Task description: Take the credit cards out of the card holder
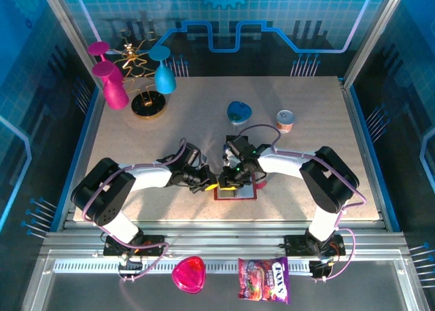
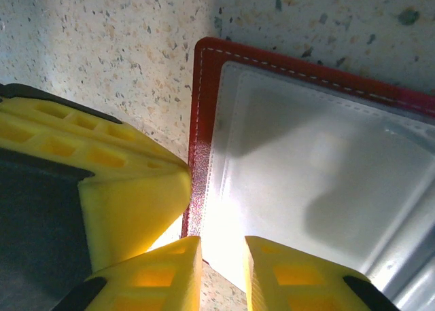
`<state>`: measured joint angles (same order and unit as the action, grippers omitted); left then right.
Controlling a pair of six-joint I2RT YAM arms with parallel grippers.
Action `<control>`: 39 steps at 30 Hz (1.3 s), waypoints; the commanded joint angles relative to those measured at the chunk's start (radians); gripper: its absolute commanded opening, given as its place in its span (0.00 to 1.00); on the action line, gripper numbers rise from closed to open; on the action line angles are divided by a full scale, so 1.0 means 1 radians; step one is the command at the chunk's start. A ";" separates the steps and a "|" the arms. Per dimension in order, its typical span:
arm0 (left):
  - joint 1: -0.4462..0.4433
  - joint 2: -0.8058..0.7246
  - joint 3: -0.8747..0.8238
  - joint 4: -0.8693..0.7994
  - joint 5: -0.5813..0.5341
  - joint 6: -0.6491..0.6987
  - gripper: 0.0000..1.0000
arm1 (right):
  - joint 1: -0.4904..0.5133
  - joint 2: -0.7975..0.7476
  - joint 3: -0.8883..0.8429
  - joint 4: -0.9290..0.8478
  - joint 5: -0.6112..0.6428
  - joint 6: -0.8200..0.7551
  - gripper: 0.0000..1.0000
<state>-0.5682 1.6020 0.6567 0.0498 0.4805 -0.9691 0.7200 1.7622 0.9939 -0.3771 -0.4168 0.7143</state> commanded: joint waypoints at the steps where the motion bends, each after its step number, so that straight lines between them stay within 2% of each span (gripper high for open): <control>1: -0.009 0.020 0.014 -0.020 0.032 0.009 0.09 | 0.012 -0.015 -0.016 -0.022 0.017 0.019 0.23; 25: -0.007 0.088 -0.003 -0.056 0.015 0.064 0.08 | 0.008 -0.007 -0.024 -0.076 0.093 0.019 0.28; 39: -0.002 0.108 0.009 -0.061 0.015 0.070 0.08 | -0.043 -0.052 -0.066 -0.057 0.059 -0.001 0.29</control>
<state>-0.5678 1.6711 0.6632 0.0578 0.5140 -0.9318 0.6964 1.7329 0.9527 -0.4103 -0.3576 0.7258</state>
